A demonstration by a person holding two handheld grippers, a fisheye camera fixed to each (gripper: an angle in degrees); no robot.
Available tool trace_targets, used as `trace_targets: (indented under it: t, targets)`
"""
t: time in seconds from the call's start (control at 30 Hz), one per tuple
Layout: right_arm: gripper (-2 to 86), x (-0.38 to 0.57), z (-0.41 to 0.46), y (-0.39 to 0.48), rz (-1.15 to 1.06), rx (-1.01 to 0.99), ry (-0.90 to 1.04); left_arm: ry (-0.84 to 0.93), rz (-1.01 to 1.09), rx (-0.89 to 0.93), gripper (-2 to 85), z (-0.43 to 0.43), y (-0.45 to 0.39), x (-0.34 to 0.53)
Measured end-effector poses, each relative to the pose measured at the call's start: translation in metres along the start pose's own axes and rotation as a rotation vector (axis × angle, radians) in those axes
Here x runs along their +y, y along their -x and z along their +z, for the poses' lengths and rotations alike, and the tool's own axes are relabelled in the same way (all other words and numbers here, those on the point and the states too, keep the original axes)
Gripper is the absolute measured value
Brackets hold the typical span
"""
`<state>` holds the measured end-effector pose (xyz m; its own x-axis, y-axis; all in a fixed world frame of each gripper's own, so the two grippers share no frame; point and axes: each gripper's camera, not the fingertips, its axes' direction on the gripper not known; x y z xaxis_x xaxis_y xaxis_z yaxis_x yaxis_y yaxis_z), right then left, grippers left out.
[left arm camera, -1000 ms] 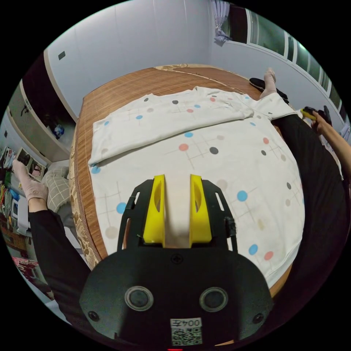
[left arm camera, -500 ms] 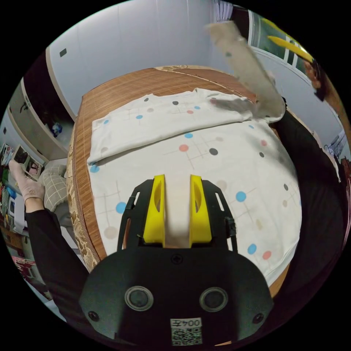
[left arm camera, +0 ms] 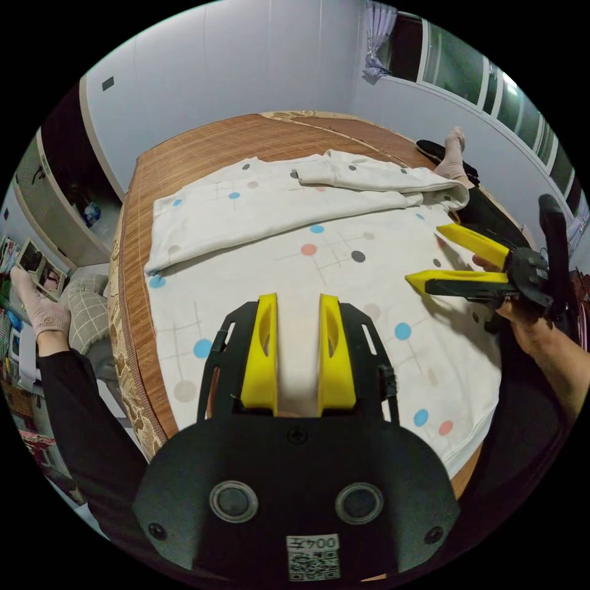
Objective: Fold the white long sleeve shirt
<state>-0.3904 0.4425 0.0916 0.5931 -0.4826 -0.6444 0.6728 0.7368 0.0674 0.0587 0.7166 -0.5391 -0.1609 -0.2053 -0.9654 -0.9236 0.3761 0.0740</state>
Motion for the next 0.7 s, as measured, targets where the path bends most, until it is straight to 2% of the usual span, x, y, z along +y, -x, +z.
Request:
trace_targets:
  t: [0.17, 0.3, 0.4, 0.5, 0.6, 0.7]
  targets:
    - [23.6, -0.003, 0.031, 0.002, 0.053, -0.134, 0.058, 0.006, 0.002, -0.003, 10.2, 0.012, 0.018, -0.012]
    - [24.1, -0.001, 0.044, 0.016, 0.041, -0.126, 0.055, 0.020, 0.001, 0.036, 12.0, 0.019, 0.038, -0.024]
    - [24.1, 0.000, 0.055, 0.023, 0.043, -0.131, 0.055, 0.043, -0.028, 0.163, 14.7, 0.020, 0.058, -0.042]
    - [24.1, 0.002, 0.064, 0.030, 0.044, -0.131, 0.056, -0.011, -0.132, 0.303, 15.2, 0.021, 0.084, -0.077]
    - [24.1, 0.004, 0.073, 0.035, 0.045, -0.132, 0.057, -0.038, -0.319, 0.507, 14.3, 0.041, 0.118, -0.122]
    - [24.1, 0.006, 0.082, 0.039, 0.046, -0.133, 0.057, 0.012, -0.485, 0.694, 13.3, 0.083, 0.144, -0.161]
